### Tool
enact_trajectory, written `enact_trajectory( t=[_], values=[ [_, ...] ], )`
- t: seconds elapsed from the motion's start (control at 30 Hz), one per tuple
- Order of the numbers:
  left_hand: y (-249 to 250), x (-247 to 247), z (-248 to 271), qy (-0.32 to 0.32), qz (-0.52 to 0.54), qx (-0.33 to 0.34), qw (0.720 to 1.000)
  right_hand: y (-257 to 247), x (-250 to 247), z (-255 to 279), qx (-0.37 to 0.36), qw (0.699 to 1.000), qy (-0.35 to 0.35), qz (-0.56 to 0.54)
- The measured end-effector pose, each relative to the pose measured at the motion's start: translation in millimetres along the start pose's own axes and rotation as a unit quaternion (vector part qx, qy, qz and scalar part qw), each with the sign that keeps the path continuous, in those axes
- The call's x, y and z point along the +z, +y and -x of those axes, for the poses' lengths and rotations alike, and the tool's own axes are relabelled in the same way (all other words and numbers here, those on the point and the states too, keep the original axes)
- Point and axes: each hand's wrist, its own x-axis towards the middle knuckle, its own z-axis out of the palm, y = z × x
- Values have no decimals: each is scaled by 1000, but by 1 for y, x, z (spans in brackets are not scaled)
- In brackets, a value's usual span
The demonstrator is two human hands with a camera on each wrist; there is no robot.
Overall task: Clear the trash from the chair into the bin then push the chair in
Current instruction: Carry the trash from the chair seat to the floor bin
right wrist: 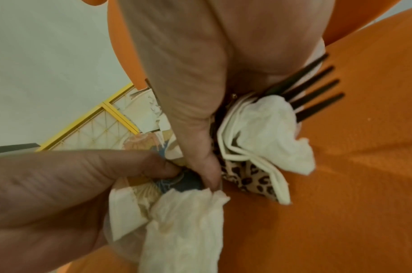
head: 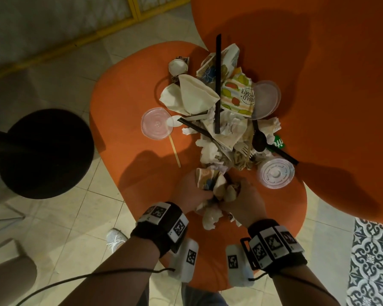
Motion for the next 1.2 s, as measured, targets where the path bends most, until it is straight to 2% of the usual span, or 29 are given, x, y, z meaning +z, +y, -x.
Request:
enact_trajectory(
  t=[0.1,0.27,0.43,0.6,0.73,0.83,0.93,1.1,1.2],
  values=[
    [-2,-5,6,18,30,-3,999,-1,-12,12,15,1000,9,-15],
    [-17,-26,19,62,85,-19,994,1,-23,37,-6,998,50,-47],
    [-31,-44,30,104,98,-18,990,-13,-5,58,-46,995,-13,-83],
    [-38,-53,38,130,109,-12,985,-36,37,53,-87,992,-64,-67],
    [-46,-51,43,149,160,-17,976,-48,57,43,-108,991,-57,-49],
    [-48,-50,46,139,166,-7,976,-47,56,35,-105,993,-49,-28],
    [-43,-55,45,156,146,-3,977,-40,47,30,-95,994,-44,-35],
    [-34,-74,37,185,152,3,971,-27,28,26,-83,993,-15,-82],
    [-28,-81,40,186,199,24,962,-29,21,27,-78,988,-14,-136]
  ],
)
